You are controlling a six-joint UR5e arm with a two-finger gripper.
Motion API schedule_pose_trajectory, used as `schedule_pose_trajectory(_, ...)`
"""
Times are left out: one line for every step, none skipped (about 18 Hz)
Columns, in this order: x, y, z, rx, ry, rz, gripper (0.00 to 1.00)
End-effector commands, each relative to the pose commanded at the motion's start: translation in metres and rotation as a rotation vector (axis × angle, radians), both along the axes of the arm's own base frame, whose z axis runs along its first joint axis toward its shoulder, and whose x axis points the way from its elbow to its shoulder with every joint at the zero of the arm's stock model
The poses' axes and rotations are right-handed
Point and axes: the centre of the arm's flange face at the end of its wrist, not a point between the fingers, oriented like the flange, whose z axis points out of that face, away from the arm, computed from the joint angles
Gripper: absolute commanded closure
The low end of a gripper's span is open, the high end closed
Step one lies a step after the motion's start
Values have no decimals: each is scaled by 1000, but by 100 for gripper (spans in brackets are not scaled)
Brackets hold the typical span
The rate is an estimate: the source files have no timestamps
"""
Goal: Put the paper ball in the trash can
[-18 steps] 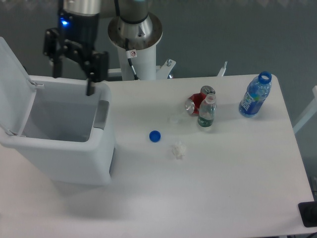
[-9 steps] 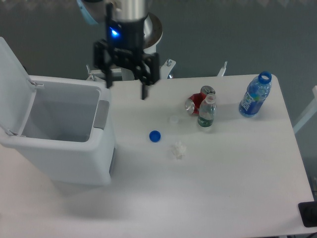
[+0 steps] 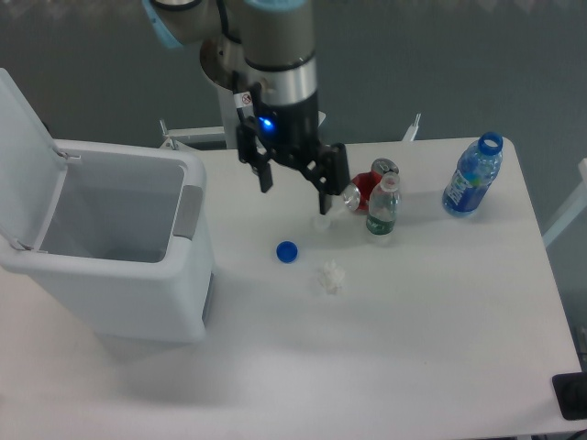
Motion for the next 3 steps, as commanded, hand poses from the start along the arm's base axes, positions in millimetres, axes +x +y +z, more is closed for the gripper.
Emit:
schedule_pose_trajectory(-2, 0, -2, -4, -1, 4, 0)
schedule_pose_trajectory(-3, 0, -1, -5, 4, 5, 0)
schedule_pose_trajectory(-3, 0, -1, -3, 10, 6, 0)
